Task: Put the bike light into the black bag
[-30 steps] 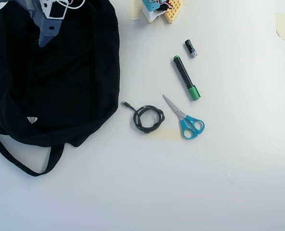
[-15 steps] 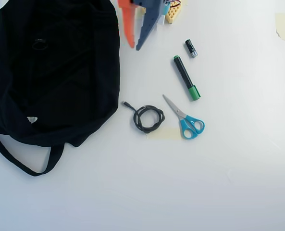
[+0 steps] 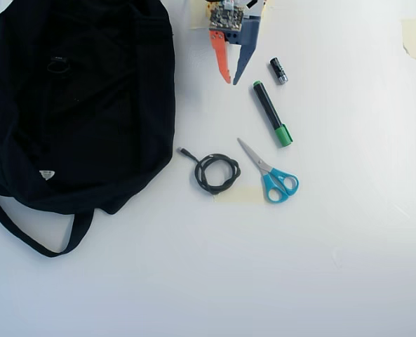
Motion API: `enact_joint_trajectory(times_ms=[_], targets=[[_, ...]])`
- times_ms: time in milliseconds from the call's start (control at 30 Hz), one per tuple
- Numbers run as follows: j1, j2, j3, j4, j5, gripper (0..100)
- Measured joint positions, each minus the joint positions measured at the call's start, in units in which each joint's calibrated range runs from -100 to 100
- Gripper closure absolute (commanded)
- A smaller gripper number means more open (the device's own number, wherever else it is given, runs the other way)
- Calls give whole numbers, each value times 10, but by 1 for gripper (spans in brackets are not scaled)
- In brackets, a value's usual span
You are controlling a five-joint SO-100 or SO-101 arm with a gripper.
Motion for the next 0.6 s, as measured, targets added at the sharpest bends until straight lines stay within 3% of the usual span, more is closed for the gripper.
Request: enact_joint_trajectory(times_ms=[333,600], targets=[[-35,-144,208,1,0,98],[-37,-187,220,113,0,98]])
